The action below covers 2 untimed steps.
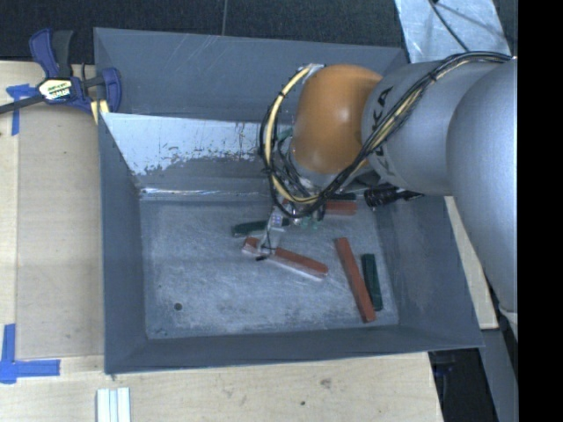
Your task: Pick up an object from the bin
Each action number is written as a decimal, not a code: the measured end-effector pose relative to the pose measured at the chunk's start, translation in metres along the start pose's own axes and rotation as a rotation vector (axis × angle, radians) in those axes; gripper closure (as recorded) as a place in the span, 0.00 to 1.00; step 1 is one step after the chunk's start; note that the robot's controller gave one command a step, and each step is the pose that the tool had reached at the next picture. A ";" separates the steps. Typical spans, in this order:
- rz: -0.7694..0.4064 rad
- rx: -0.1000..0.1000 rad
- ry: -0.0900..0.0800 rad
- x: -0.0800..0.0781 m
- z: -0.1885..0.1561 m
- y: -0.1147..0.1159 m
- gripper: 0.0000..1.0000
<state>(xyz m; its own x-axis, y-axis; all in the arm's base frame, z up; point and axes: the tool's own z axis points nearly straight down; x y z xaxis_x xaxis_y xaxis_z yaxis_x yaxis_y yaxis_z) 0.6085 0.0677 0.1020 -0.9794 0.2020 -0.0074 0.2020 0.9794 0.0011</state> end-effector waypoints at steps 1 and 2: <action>0.093 0.001 0.008 0.015 0.002 -0.002 0.00; 0.202 0.002 0.009 0.021 0.033 -0.003 0.00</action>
Offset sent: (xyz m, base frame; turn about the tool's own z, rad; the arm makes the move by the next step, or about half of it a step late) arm -0.0154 0.0018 -0.0020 0.0945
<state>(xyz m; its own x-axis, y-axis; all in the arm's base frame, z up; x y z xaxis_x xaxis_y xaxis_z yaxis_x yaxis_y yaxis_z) 0.5879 0.0691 0.0693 -0.9189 0.3946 0.0021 0.3946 0.9189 -0.0007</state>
